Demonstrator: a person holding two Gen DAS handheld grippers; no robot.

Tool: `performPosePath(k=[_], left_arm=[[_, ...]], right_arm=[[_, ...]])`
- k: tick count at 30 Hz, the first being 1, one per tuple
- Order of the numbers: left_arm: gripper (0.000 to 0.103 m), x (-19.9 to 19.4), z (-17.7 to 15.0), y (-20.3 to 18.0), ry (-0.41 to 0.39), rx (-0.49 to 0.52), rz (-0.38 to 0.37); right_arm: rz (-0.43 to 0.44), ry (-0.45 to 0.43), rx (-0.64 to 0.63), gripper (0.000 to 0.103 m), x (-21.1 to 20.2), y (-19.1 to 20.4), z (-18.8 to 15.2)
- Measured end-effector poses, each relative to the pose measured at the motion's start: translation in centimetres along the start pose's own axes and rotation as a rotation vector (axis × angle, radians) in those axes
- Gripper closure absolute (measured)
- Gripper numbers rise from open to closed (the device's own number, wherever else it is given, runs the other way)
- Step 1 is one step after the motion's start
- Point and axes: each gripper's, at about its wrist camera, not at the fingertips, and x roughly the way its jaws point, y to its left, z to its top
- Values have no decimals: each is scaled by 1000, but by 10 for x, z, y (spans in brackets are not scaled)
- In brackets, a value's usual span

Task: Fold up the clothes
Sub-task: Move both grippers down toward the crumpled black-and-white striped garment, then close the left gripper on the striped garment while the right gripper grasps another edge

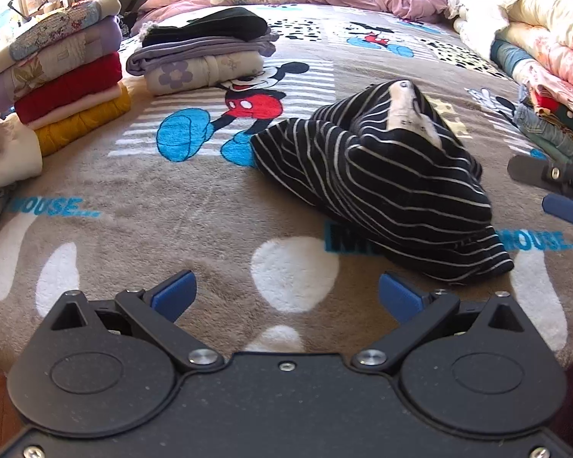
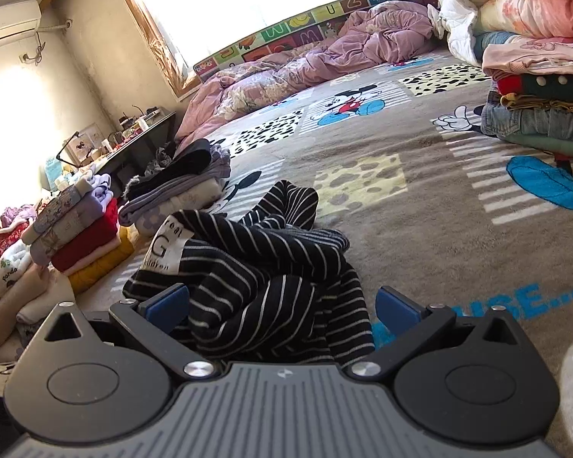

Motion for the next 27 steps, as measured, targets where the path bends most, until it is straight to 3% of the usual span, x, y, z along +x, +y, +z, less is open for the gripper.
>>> performPosePath(k=[11, 19, 23, 27], left_arm=[[0, 18, 18, 16, -3, -23, 60], [0, 24, 43, 42, -94, -93, 60], [0, 23, 56, 40, -176, -81, 47], [0, 33, 72, 35, -136, -79, 27]], right_arm=[[-2, -40, 111, 0, 57, -25, 33], [-146, 11, 44, 0, 76, -40, 30], [-167, 35, 26, 0, 83, -44, 27], [-173, 41, 3, 0, 86, -43, 26]])
